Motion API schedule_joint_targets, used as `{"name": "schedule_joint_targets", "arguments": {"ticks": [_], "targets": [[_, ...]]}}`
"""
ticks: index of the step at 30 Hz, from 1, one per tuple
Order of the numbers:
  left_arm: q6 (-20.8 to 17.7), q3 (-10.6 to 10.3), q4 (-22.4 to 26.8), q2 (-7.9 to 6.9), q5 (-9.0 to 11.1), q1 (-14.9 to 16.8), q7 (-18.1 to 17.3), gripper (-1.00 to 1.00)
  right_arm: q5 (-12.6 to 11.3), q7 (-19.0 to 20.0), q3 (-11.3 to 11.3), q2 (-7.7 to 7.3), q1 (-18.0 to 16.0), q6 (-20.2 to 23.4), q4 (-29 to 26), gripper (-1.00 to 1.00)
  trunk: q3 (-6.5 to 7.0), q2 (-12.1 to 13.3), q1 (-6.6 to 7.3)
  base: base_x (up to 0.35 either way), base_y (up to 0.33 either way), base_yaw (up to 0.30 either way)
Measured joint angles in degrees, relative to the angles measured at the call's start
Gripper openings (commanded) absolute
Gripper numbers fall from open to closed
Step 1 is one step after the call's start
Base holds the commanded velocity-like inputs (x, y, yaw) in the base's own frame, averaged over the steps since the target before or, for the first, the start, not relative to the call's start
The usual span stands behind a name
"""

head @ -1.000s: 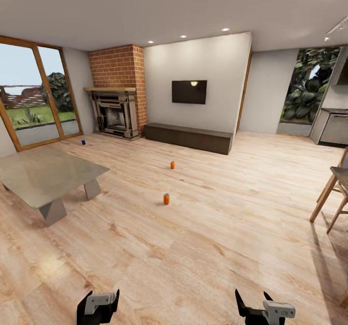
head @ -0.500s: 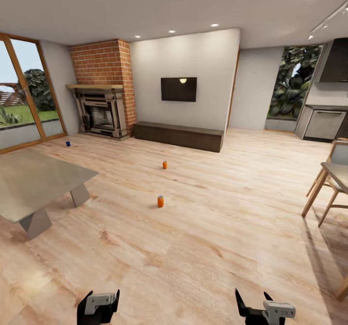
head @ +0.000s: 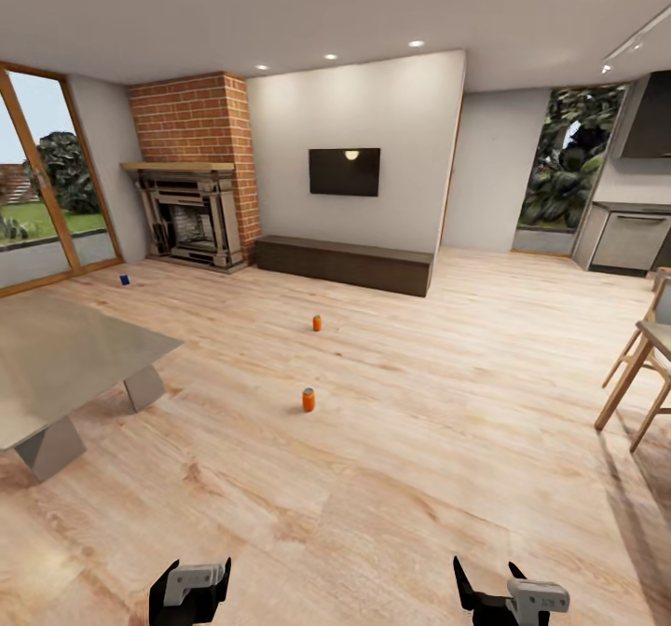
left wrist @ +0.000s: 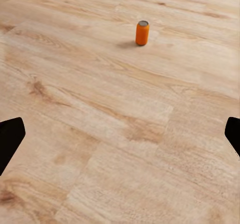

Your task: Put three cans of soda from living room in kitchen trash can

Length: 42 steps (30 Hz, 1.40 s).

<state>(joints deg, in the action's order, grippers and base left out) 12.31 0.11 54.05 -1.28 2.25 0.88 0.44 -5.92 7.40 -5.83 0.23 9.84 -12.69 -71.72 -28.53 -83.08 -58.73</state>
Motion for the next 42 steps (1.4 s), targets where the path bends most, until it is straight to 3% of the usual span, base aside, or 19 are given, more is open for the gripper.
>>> {"name": "schedule_joint_targets", "arguments": {"ticks": [11,29,42], "targets": [[0.0,0.0,0.0,0.04,0.0,0.0,0.1,1.0,-0.2,0.0,0.3,0.06,0.0,0.0,0.0,1.0,0.0,0.0,0.0,0.26,-0.177,-0.079],[0.0,0.0,0.0,-0.01,-0.1,0.0,0.1,1.0,-0.3,0.0,0.1,0.03,0.0,0.0,0.1,1.0,0.0,0.0,0.0,0.256,-0.181,-0.245],[0.0,0.0,0.0,-0.04,-0.1,0.0,0.1,1.0,-0.3,0.0,0.0,0.03,0.0,-0.1,0.1,1.0,0.0,0.0,0.0,0.258,-0.031,-0.253]]}}
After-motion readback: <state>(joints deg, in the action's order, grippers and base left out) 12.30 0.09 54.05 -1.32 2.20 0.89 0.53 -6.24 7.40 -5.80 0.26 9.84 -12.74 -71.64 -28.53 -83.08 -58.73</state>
